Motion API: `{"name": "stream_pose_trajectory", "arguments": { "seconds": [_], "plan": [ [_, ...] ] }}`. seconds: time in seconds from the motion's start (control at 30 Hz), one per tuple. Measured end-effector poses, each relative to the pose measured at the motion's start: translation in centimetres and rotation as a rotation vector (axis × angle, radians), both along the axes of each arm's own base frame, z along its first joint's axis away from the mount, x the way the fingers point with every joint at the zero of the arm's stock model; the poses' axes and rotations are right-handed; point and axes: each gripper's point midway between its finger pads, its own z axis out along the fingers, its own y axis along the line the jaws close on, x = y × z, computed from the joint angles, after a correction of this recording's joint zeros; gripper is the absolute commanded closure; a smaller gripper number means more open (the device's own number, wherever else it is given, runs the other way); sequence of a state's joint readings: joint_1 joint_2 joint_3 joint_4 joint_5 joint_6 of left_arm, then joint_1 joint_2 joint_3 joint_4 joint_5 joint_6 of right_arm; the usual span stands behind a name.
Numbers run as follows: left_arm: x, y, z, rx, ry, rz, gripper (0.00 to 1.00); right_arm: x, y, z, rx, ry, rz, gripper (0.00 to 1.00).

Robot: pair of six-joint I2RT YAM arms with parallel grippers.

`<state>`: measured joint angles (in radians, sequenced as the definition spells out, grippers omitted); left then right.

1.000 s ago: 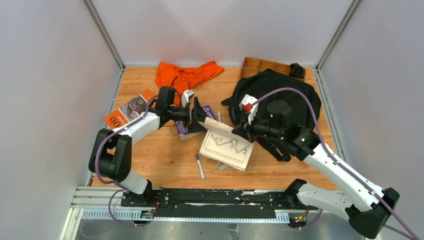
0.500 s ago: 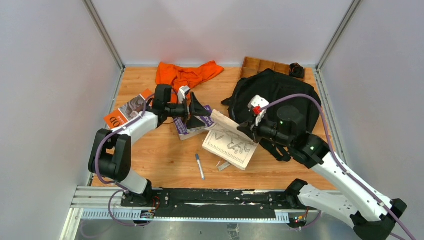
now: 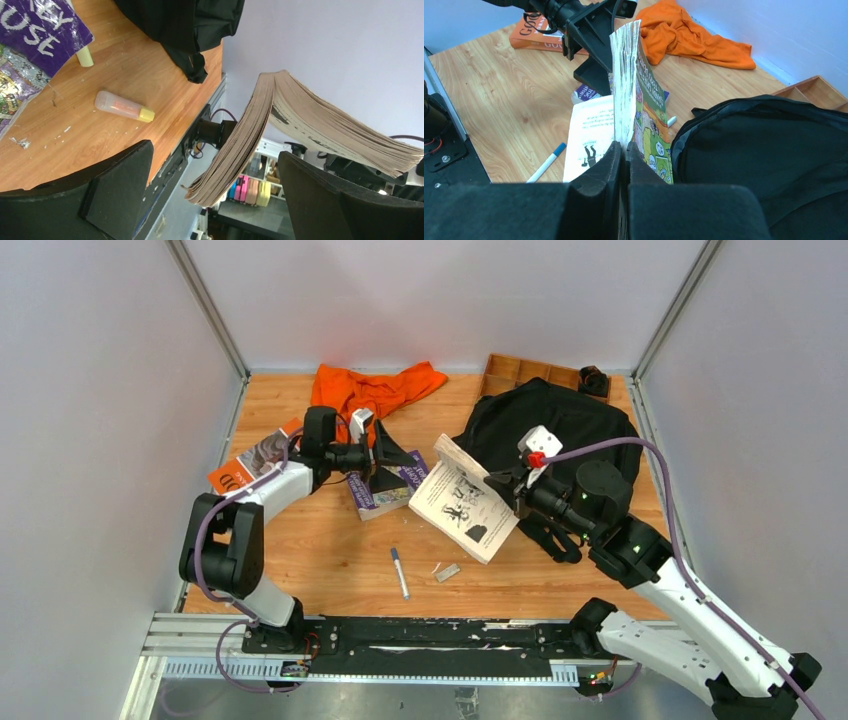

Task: Pack the student bag
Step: Adjust the book.

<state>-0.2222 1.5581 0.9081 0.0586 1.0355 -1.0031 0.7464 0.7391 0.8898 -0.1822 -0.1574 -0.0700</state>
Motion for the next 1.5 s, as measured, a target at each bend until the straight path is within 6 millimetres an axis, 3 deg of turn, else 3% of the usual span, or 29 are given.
{"name": "stream_pose_trajectory", "arguments": {
  "seconds": [0.23,0.53,0.6,0.67,0.87,1.1,1.13,1.2,1.27,1.4,1.5],
  "plan": [
    [-1.2,-0.5,0.3,-0.022,-0.028,-0.072,0.0,0.1,0.1,0.9,0.03,-0.023,-0.002,1.0],
    [-3.8,-3.2,0.7,-0.034,-0.075,-0.198,0.06,0.3,0.5,2.0,0.08,-0.032,-0.003,1.0],
    [-3.7,-3.5,1.2,-0.041,-0.092,-0.208,0.15,0.3,0.5,1.9,0.082,-0.027,-0.004,1.0],
    [-3.7,-3.9,1.8,-0.049,-0.112,-0.215,0.32,0.3,0.6,1.9,0.083,-0.021,-0.005,1.0],
    [-4.3,-5.2,2.8,-0.065,-0.141,-0.249,1.0,0.5,0.8,1.5,0.078,-0.009,-0.004,1.0],
    [-3.7,-5.2,4.1,-0.075,-0.134,-0.21,1.0,0.1,1.4,0.8,0.063,0.013,0.034,1.0],
    [-3.5,-5.1,4.6,-0.076,-0.147,-0.199,1.0,0.0,1.5,0.6,0.058,0.023,0.044,0.93],
    [-3.2,-4.9,5.7,-0.081,-0.177,-0.179,1.0,-0.3,1.8,-0.2,0.046,0.057,0.061,0.6],
    [-2.7,-4.5,7.2,-0.088,-0.22,-0.155,1.0,-0.6,2.2,-1.3,0.026,0.119,0.08,0.42],
    [-1.2,-3.1,9.5,-0.1,-0.301,-0.1,1.0,-0.8,2.3,-2.4,-0.027,0.221,0.079,0.26],
    [-0.4,-2.2,10.2,-0.102,-0.327,-0.072,1.0,-0.4,1.1,-2.0,-0.022,0.234,0.002,0.14]
  ]
}}
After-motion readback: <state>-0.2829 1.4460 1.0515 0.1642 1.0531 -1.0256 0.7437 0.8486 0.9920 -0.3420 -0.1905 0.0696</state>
